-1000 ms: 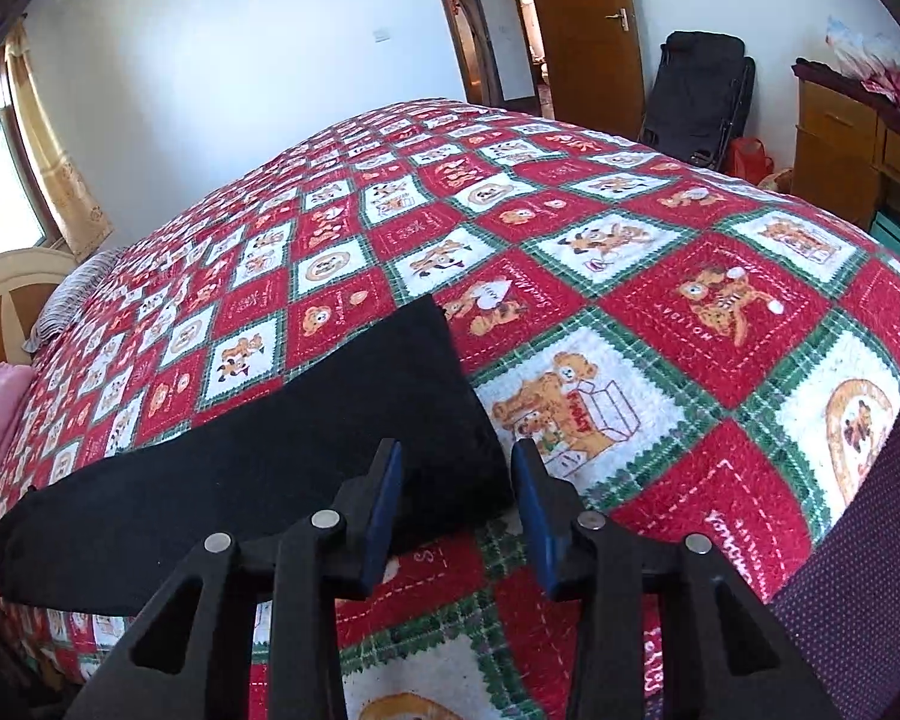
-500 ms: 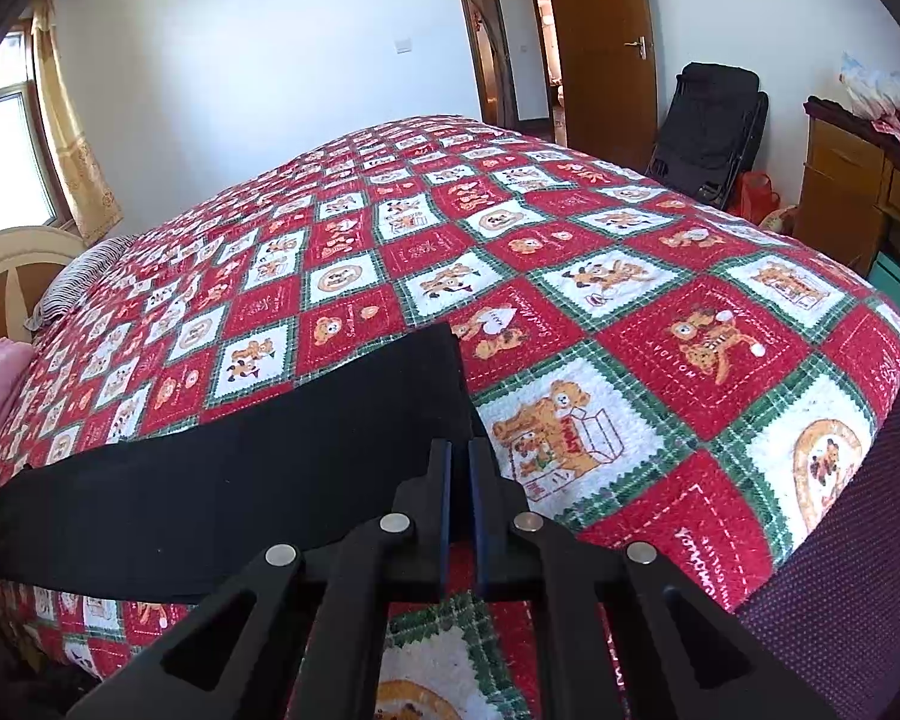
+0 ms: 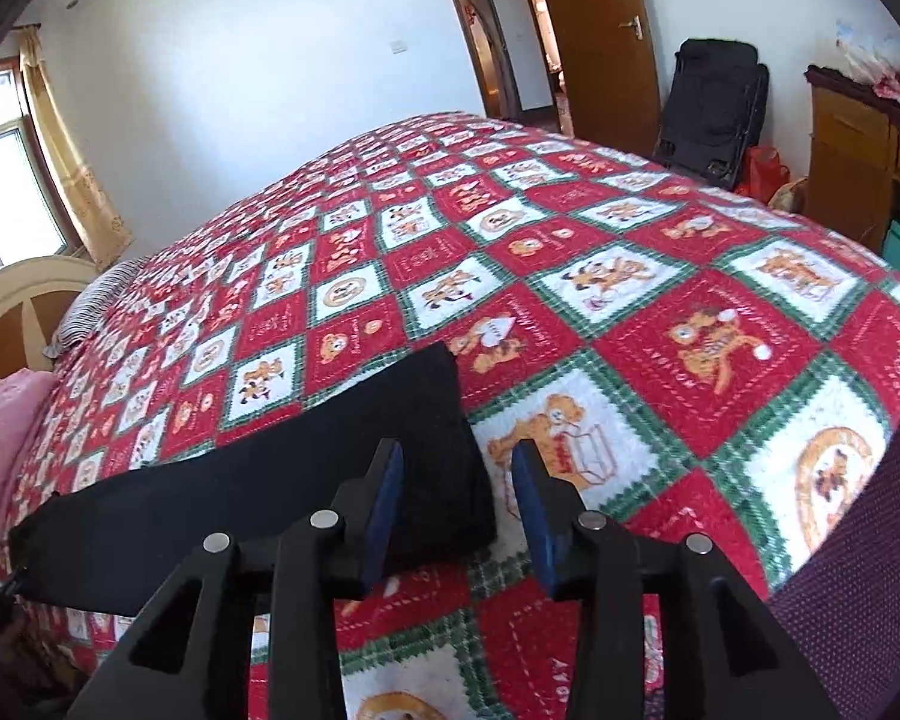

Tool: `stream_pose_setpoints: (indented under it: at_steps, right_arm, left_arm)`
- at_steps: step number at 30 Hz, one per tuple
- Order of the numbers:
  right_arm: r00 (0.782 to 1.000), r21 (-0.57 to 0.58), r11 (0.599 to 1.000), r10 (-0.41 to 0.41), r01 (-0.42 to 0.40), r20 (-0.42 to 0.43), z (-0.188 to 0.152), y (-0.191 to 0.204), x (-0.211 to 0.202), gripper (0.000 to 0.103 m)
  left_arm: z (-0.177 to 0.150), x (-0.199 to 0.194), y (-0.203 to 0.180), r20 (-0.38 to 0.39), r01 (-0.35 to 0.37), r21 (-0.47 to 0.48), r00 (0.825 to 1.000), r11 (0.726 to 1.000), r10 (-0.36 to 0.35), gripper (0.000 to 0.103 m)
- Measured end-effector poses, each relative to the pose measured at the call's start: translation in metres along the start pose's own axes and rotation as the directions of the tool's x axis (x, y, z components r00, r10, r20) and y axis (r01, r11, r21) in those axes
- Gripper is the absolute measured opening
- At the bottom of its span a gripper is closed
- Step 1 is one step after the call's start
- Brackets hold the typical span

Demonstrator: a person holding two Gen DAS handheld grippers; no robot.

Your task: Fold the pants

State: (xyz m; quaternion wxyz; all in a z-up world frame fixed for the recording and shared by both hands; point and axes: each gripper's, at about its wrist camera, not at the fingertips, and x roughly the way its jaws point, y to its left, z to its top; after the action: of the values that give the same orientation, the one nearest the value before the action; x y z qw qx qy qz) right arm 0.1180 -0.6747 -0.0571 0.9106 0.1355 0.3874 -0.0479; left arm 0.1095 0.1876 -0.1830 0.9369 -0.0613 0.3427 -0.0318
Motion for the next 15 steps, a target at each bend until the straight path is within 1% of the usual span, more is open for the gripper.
stream_pose_setpoints:
  at_steps: [1, 3, 4, 6, 8, 10, 12, 13, 14, 15]
  right_arm:
    - [1.000, 0.005, 1.000, 0.004, -0.004, -0.023, 0.000, 0.000, 0.005, 0.040]
    - [0.997, 0.014, 1.000, -0.013, 0.014, -0.073, -0.003, 0.000, 0.019, 0.040]
    - [0.996, 0.010, 1.000, -0.020, 0.021, -0.082, -0.006, 0.000, 0.024, 0.040]
    - [0.997, -0.021, 0.999, -0.032, 0.031, -0.067, -0.009, 0.005, 0.027, 0.040]
    - [0.997, -0.022, 1.000, 0.000, -0.002, -0.081, -0.010, 0.009, 0.027, 0.040]
    - [0.995, -0.019, 0.999, 0.032, -0.034, -0.097, -0.012, 0.010, 0.027, 0.040]
    - [0.995, -0.018, 0.999, 0.032, -0.034, -0.098, -0.014, 0.009, 0.028, 0.040]
    - [0.995, -0.020, 0.999, 0.027, -0.029, -0.097, -0.015, 0.009, 0.030, 0.039]
    - [0.995, -0.023, 1.000, 0.019, -0.021, -0.094, -0.014, 0.010, 0.032, 0.033]
    - [0.997, -0.014, 1.000, 0.011, -0.012, -0.080, -0.014, 0.009, 0.032, 0.029]
  left_arm:
    - [0.000, 0.002, -0.002, -0.004, -0.001, 0.008, 1.000, 1.000, 0.001, 0.093]
    - [-0.001, 0.004, -0.005, -0.008, -0.004, 0.016, 1.000, 1.000, 0.004, 0.093]
    - [-0.002, 0.004, -0.005, -0.009, -0.004, 0.020, 1.000, 1.000, 0.005, 0.093]
    - [-0.004, 0.005, -0.005, -0.008, -0.008, 0.027, 1.000, 1.000, 0.008, 0.094]
    - [-0.005, 0.005, -0.005, -0.002, -0.010, 0.033, 1.000, 0.999, 0.010, 0.095]
    - [-0.008, 0.006, -0.006, 0.005, -0.013, 0.043, 1.000, 0.999, 0.013, 0.098]
    - [-0.010, 0.008, -0.009, 0.011, -0.022, 0.059, 1.000, 0.998, 0.021, 0.101]
    - [-0.011, 0.008, -0.011, 0.013, -0.030, 0.069, 1.000, 0.997, 0.029, 0.103]
    - [-0.012, 0.009, -0.013, 0.012, -0.037, 0.079, 0.999, 0.996, 0.036, 0.103]
    - [-0.012, 0.009, -0.014, 0.012, -0.042, 0.085, 0.999, 0.995, 0.041, 0.103]
